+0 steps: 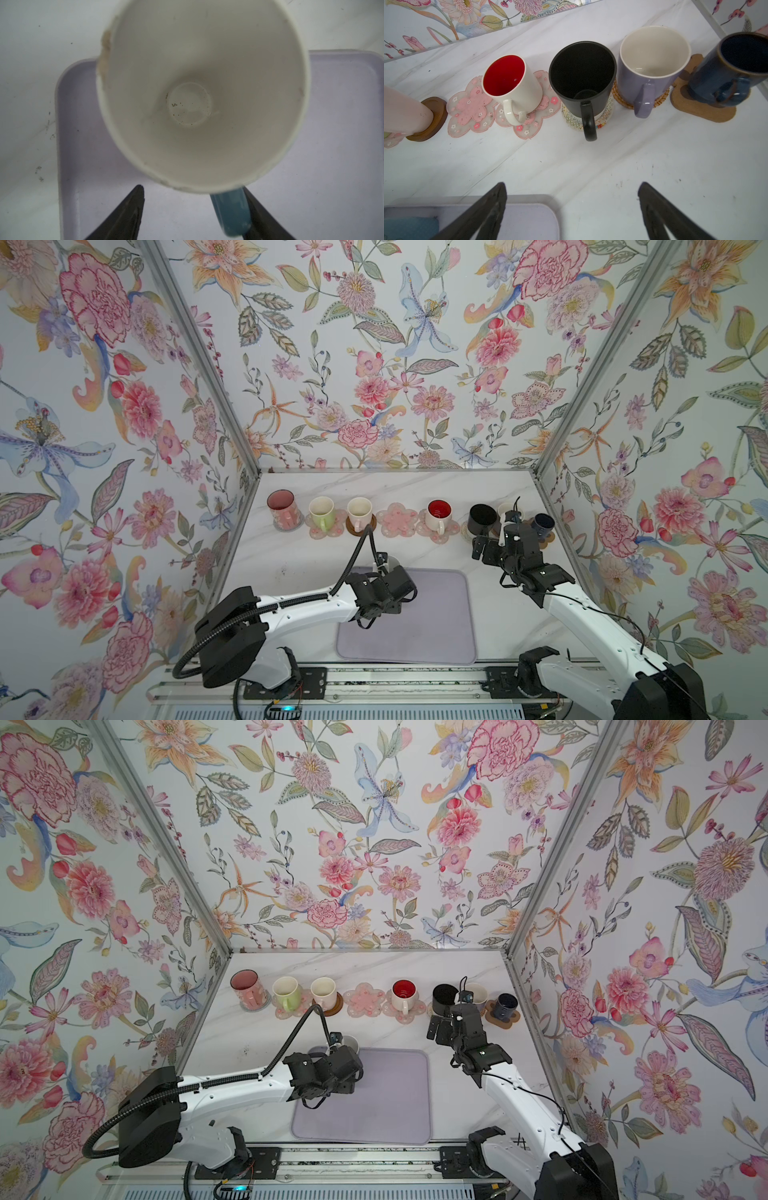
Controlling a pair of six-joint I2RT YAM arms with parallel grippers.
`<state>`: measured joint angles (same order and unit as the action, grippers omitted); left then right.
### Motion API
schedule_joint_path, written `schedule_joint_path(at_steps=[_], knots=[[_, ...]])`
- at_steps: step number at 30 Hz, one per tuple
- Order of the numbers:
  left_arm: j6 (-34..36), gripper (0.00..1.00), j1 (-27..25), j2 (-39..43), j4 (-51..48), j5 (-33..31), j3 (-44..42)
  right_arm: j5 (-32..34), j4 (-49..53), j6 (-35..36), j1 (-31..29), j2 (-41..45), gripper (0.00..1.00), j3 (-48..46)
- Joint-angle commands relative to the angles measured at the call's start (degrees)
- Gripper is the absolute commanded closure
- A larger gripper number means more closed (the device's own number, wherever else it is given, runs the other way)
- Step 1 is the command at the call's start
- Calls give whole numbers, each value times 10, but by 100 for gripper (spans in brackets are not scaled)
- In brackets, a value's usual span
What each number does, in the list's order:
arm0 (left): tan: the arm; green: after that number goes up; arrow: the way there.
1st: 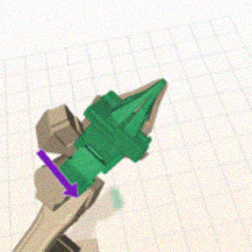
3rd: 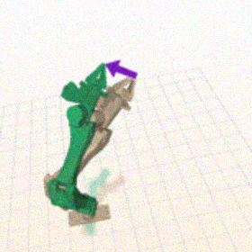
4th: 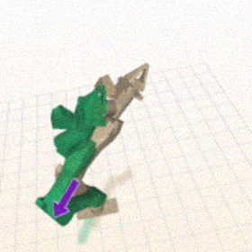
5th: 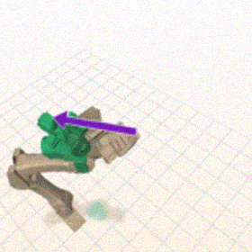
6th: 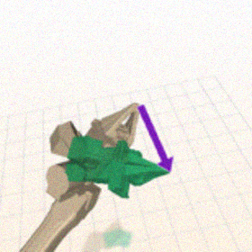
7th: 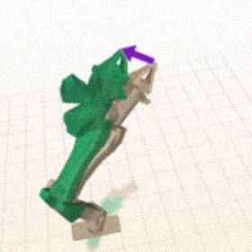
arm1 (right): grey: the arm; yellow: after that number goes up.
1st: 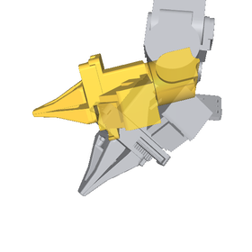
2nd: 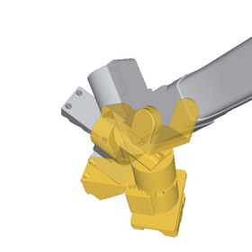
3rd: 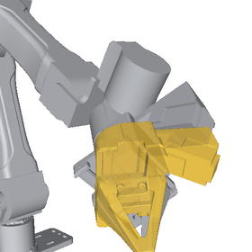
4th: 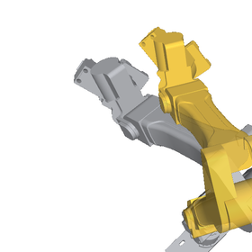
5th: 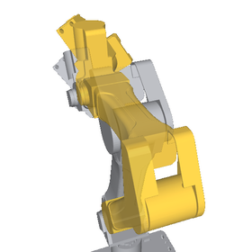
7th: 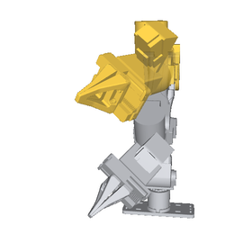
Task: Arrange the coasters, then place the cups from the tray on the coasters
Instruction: 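Lower the left gripper onto the blue floral mug's rim and close it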
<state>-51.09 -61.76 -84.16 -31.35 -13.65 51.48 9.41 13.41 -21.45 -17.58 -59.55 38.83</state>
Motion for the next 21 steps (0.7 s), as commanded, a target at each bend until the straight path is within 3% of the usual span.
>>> schedule_joint_path(at_steps=[1,11,16,21], knots=[[19,36,10,-11,-1,5,17,-4,1,0,4,9,1,-6],[40,49,23,-35,15,21,32,-5,4,3,10,15,1,-5],[41,67,23,-41,13,29,32,-8,5,3,12,19,1,-5],[32,92,23,-28,7,26,23,-11,3,4,13,17,1,-3]])
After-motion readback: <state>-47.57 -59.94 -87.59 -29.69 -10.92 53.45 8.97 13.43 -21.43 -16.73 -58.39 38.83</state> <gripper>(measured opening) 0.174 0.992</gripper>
